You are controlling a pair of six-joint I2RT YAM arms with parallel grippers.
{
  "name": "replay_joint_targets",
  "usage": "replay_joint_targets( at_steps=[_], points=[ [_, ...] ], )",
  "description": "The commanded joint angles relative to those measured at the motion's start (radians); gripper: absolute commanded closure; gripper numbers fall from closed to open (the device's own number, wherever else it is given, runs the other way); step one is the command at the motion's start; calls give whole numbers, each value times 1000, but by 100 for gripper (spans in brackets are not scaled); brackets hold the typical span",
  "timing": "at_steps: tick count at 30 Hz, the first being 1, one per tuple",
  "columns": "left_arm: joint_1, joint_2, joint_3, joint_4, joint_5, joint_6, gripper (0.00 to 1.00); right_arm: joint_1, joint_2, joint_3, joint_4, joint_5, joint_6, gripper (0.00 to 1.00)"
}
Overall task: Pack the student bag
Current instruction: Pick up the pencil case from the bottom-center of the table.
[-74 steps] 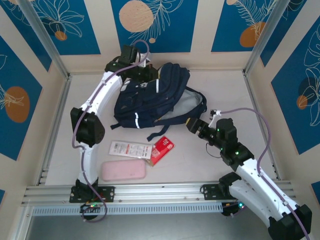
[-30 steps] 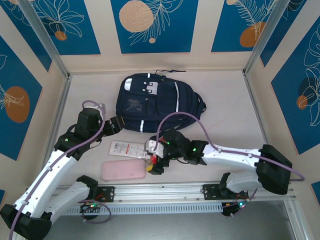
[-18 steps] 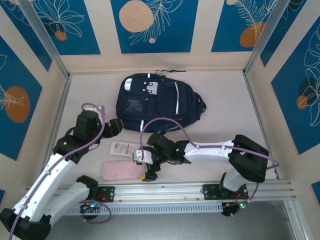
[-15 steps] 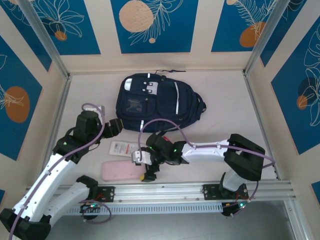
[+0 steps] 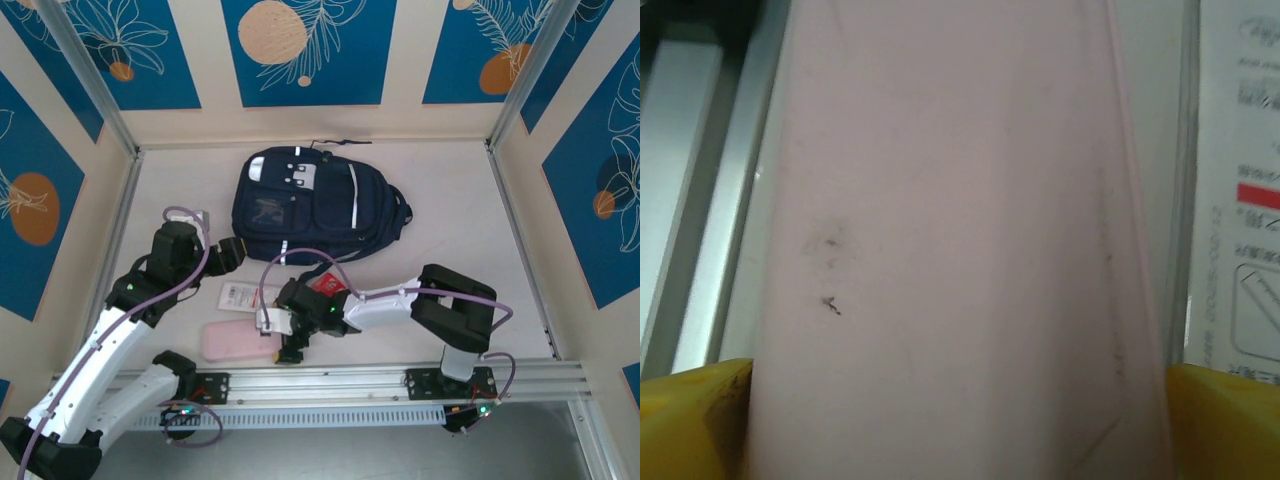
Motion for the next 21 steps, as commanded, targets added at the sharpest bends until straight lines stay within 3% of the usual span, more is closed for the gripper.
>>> replay_joint_targets(
  at_steps=[1,10,21],
  points=[
    [4,1,-8,18,17,20,21,4,23,4,33,33,24,2],
    [5,13,-8,19,21,20,21,5,20,-16,53,23,51,20],
    [6,-1,56,-20,37,-4,21,-84,-237,-183,197,46,165,31]
  ],
)
